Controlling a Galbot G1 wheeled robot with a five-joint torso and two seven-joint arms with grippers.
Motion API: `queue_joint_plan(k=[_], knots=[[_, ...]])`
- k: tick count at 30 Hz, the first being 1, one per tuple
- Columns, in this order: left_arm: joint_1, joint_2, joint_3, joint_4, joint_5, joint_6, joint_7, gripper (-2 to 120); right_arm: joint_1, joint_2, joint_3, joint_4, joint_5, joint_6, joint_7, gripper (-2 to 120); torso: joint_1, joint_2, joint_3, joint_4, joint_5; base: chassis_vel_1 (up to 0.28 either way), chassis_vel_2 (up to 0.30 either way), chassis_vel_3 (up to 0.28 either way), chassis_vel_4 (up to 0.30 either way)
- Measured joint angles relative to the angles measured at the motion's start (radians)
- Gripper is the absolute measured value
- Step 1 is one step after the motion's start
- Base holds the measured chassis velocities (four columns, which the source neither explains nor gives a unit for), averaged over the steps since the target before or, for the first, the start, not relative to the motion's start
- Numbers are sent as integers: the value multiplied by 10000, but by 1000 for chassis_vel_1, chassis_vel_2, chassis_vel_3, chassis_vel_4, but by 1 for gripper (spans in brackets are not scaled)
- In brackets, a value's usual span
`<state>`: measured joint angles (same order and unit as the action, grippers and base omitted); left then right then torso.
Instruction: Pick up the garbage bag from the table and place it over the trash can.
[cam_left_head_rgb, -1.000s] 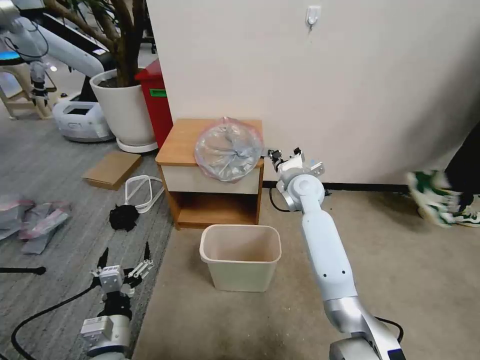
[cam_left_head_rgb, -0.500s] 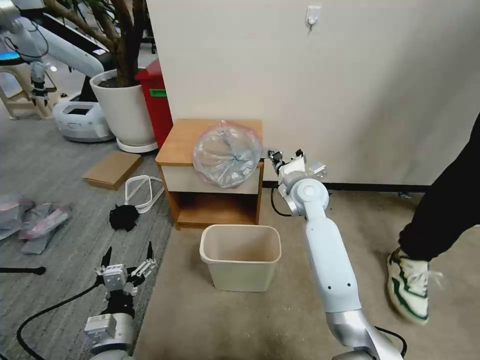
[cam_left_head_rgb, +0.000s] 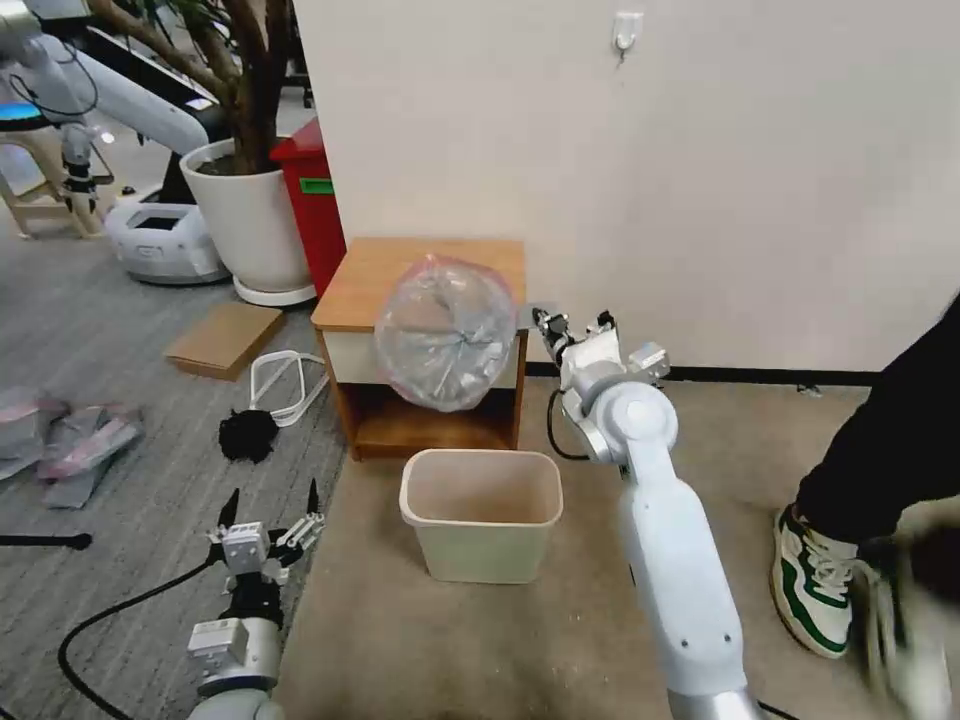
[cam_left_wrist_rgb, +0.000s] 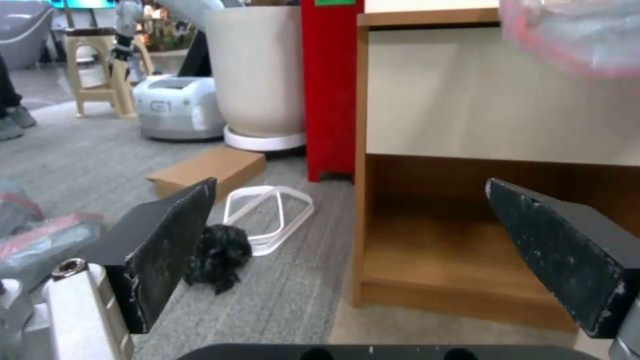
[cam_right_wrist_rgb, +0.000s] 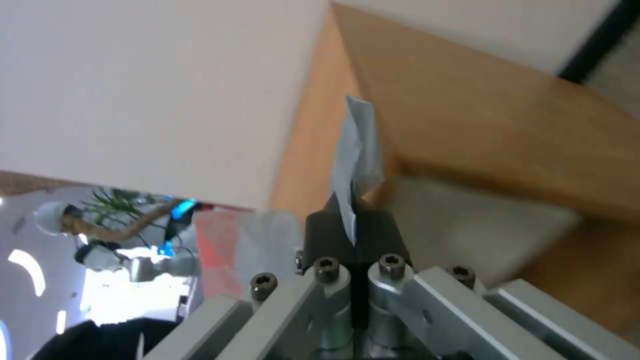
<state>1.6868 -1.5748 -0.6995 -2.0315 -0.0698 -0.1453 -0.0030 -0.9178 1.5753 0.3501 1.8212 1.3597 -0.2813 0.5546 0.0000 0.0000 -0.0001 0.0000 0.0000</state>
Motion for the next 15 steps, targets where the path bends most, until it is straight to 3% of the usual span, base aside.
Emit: queue_joint_plan(k=[7, 15], knots=[[-59, 0, 16, 2, 7, 0, 2, 100, -2414, -405, -814, 1628, -76, -182, 160, 0, 0, 0, -1, -2, -1, 0, 0, 0, 0], [-37, -133, 131, -9, 56, -8, 3, 100, -3538, -134, -1708, 1766, -1007, -63, 172, 0, -1, 1, 0, 1, -1, 0, 0, 0, 0]])
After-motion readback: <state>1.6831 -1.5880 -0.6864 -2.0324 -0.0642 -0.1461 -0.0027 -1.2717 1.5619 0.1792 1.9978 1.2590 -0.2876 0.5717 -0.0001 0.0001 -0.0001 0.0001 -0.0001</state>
